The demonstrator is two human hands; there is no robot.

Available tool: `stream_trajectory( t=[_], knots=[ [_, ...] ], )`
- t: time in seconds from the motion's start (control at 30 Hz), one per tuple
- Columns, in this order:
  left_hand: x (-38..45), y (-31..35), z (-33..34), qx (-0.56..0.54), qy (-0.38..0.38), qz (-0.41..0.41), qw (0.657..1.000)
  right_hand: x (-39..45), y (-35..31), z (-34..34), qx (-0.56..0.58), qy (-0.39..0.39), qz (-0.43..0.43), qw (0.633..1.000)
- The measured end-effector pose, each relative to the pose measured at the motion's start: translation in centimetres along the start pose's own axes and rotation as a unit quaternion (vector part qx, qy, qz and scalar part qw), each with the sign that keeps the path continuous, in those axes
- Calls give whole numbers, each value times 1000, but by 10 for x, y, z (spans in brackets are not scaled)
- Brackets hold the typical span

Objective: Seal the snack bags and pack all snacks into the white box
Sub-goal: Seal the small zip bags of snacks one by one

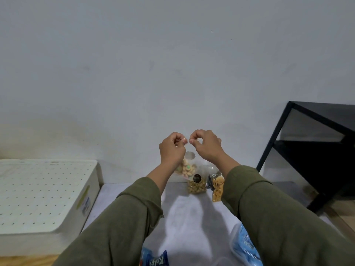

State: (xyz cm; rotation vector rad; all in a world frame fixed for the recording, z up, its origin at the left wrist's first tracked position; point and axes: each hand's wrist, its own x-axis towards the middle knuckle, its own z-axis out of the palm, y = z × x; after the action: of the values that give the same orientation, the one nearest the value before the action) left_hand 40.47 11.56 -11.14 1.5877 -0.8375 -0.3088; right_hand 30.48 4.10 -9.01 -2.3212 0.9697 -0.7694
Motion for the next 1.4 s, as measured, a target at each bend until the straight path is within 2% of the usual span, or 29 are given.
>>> stream_trajectory(
  t=[0.2, 0.47, 0.7, 0.9, 1.07, 1.2, 1.4],
  knots=[
    [0, 3, 7, 9, -12, 26, 1000, 4, 4, -5, 4, 16, 4, 1000],
    [1, 5, 9, 24, -9, -3, 1000, 1, 11, -7, 36, 3, 20, 999],
    [-4, 7, 4, 2, -51, -2, 999, -1, 5, -12, 5, 17, 4, 1000],
    [-4, 7, -2, 0, -30, -9, 1000, -7, 6, -8, 49, 20, 17, 998],
    [-7, 6, -6, -1, -39, 7, 999, -9, 2, -11, 13, 27, 17, 999],
    [-8, 7, -6, 45, -62, 47, 996, -12, -1, -10, 2, 7, 11, 1000],
    [-4, 5, -10, 94, -41, 22, 994, -16, 3, -4, 67, 14, 39, 997]
  ],
)
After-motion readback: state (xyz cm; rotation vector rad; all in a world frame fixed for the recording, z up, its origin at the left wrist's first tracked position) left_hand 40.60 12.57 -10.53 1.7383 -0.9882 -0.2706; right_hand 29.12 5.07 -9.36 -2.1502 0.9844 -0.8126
